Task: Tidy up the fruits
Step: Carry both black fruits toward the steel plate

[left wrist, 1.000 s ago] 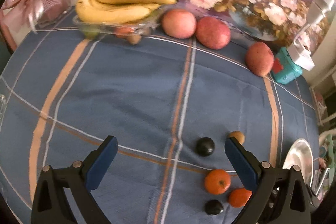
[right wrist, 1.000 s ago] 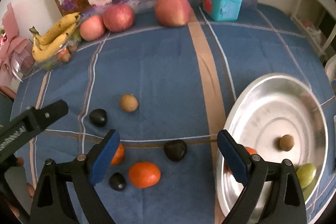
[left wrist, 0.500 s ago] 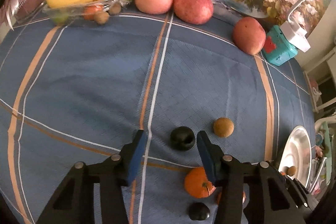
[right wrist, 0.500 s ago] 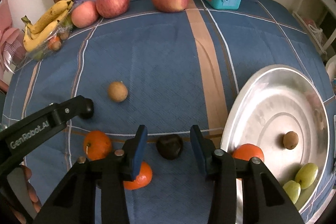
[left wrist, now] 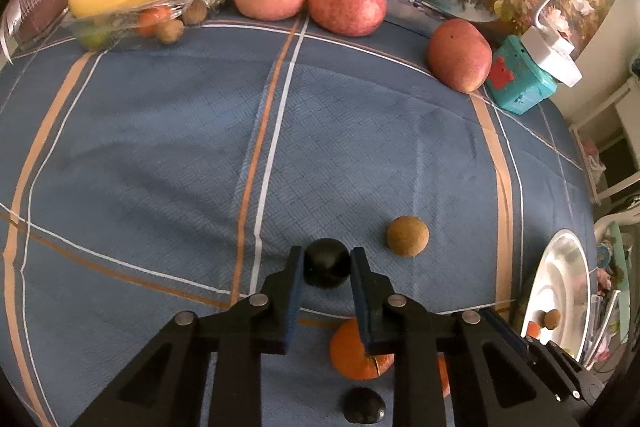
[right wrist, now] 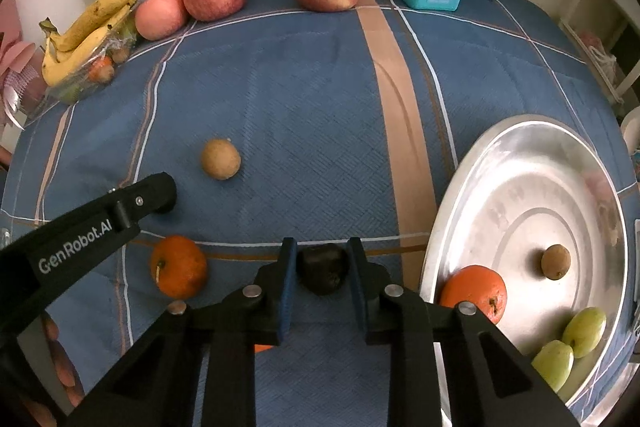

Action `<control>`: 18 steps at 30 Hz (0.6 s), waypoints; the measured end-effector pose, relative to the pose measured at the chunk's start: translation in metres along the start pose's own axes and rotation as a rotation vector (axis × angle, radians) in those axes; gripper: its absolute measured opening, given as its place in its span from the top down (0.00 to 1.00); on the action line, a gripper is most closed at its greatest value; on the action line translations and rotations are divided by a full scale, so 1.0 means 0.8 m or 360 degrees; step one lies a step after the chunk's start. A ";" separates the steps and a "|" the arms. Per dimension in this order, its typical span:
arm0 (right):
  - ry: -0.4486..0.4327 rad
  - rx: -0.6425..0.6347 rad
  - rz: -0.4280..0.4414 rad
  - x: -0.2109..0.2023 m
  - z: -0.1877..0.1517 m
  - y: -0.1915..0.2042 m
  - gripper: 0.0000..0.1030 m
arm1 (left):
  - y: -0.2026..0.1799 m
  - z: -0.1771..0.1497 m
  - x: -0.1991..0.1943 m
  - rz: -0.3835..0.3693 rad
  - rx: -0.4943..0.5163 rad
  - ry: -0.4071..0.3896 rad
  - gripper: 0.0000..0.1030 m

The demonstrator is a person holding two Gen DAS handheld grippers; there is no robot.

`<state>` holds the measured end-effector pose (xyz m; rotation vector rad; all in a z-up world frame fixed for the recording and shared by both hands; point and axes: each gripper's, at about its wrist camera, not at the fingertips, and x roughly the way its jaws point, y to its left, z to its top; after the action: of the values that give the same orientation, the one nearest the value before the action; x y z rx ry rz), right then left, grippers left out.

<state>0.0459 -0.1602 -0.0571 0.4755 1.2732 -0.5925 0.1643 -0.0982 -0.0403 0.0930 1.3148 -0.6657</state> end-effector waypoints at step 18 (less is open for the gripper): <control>-0.0141 0.0092 0.0135 -0.071 -0.030 -0.004 0.75 | 0.005 -0.030 -0.081 -0.0061 -0.0062 -0.0067 0.76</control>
<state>0.0157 -0.1391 -0.0078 0.5427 1.1489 -0.5739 0.1394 -0.0592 0.0110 0.0223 1.2912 -0.6708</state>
